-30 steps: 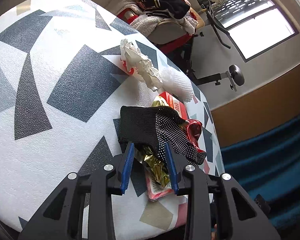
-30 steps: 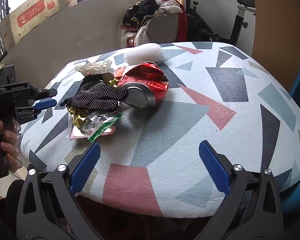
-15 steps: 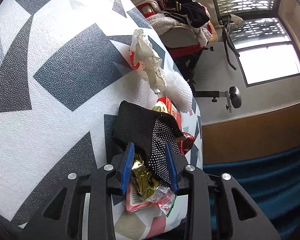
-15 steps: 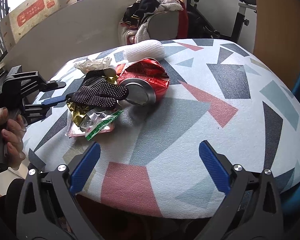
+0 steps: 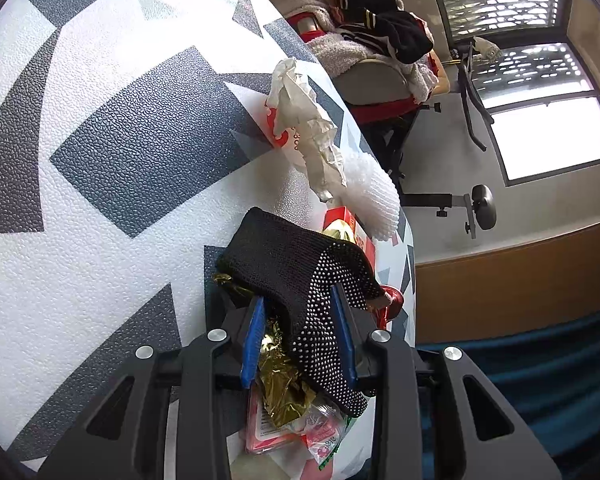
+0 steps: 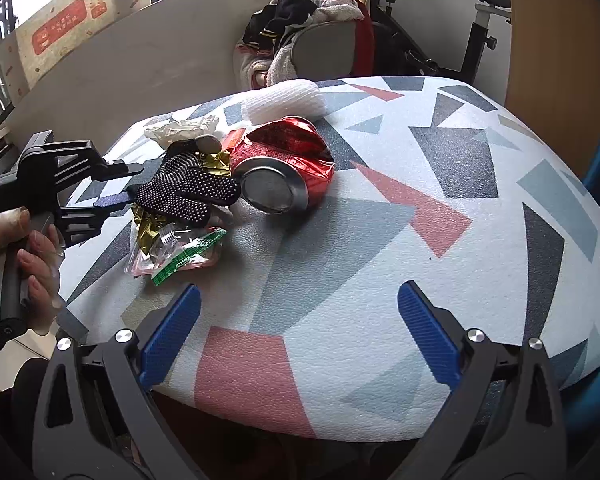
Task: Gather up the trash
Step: 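Grasp the black dotted glove with the left gripper and lift it, then grasp the crushed red can with the right gripper while the left holds the glove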
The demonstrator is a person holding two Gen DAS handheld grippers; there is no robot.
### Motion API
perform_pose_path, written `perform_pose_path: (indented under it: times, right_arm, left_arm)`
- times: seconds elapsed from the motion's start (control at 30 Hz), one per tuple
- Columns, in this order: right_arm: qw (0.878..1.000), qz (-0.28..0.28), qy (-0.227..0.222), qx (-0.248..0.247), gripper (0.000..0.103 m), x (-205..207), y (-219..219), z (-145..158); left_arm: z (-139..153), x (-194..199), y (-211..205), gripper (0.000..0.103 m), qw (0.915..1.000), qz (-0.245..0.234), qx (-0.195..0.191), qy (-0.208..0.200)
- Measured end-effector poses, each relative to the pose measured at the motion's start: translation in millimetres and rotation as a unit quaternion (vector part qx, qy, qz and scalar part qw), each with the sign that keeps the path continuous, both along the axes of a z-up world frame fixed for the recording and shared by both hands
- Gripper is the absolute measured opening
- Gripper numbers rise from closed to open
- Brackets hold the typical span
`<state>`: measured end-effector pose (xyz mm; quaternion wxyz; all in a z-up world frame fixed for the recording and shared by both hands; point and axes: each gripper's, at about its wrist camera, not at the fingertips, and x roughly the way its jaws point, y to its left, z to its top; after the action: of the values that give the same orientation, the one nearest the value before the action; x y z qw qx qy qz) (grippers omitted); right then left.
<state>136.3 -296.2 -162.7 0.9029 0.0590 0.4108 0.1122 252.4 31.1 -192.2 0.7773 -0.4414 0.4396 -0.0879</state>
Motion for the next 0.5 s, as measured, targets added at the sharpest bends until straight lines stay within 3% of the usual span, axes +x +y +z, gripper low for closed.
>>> perform_pose_path:
  times: [0.03, 0.07, 0.23, 0.4, 0.5]
  right_arm:
    - [1.0, -0.001, 0.0, 0.0, 0.097, 1.0, -0.7, 0.4]
    - [1.0, -0.001, 0.0, 0.0, 0.097, 1.9, -1.3, 1.1]
    - [0.999, -0.011, 0.002, 0.037, 0.097, 21.0, -7.8, 8.0]
    - [0.997, -0.026, 0.007, 0.077, 0.097, 66.6, -8.0, 17.4]
    - [0.996, -0.031, 0.021, 0.081, 0.097, 99.2, -4.8, 15.3]
  left_arm:
    - [2.0, 2.0, -3.5, 0.019, 0.9997, -0.007, 0.022, -0.004]
    - [4.3, 3.4, -7.4, 0.004, 0.9987, -0.017, 0.047, -0.008]
    - [46.7, -0.7, -20.6, 0.003, 0.9864, -0.065, 0.116, -0.097]
    - [119.7, -13.2, -25.4, 0.003, 0.9567, -0.095, 0.172, -0.215]
    - [155.2, -24.7, -19.6, 0.003, 0.9407, -0.101, 0.188, -0.264]
